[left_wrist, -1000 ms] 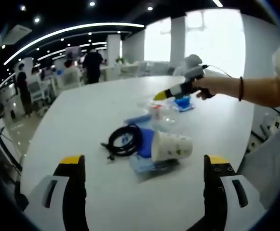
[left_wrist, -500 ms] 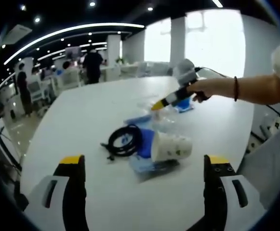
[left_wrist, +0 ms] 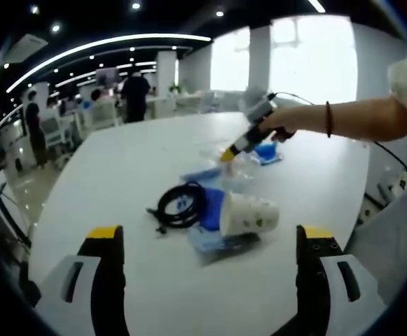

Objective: Arrange the tabletop items into an orderly group along one side of the table until the central work area is clear of visible clutter.

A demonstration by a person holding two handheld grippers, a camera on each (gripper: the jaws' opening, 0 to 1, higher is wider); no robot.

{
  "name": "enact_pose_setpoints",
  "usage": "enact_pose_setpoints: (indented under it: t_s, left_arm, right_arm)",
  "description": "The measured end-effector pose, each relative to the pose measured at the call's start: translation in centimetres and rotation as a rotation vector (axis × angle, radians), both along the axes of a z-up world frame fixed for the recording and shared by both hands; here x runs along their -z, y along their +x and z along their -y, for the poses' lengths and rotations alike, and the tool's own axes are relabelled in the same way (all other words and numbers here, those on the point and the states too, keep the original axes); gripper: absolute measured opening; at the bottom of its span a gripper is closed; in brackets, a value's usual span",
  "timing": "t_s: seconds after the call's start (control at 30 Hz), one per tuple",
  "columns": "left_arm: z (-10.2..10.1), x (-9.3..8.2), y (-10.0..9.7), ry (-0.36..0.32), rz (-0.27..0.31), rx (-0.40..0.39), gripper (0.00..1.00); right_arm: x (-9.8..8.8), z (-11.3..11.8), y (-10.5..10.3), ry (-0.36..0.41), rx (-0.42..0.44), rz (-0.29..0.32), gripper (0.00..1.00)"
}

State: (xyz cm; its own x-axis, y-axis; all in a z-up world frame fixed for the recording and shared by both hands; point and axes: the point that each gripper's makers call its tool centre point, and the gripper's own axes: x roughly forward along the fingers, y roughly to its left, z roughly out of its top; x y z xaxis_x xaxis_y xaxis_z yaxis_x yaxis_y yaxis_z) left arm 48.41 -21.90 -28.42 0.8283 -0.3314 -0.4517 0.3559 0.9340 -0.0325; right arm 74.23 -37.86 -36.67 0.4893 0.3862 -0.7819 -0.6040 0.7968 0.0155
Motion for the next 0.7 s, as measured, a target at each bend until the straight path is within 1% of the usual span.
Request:
enact_pose_setpoints:
  t_s: [0.1,0.13,0.23,0.3,0.43,0.7]
  left_arm:
    - [0.0,0.0,0.0,-0.002,0.000,0.000,0.99]
    - [0.0,0.0,0.0,-0.002,0.001,0.001,0.99]
    - [0.1,0.0,-0.1,-0.002,0.000,0.003,0.99]
    - [0.1,0.0,-0.1,-0.004,-0.002,0.004,0.99]
    - [0.3,0.1,-0.2,-0.005,-0.004,0.009,0.99]
    - [0.6,0.2,-0.3,-0.006,-0.010,0.021,0.99]
  right_arm:
    - [0.5,-0.1,-0.1,-0.044,-0.019,-0.021,0.45]
    - [0.6,-0.3,-0.1,-0.041,-0.022,-0.032,0.44]
    - [1.1,-0.4,-0.3,-0.070,-0.026,-0.063,0.43]
    - [1.4,-0.7,-0.4,-0.083,-0.034,-0.088,0.40]
    - [1.8,-0.7,-0.4,-0.125,-0.043,-0.109,0.40]
    - [2.3,-0.5,-0.6,-0.212,-0.047,-0.176,0.41]
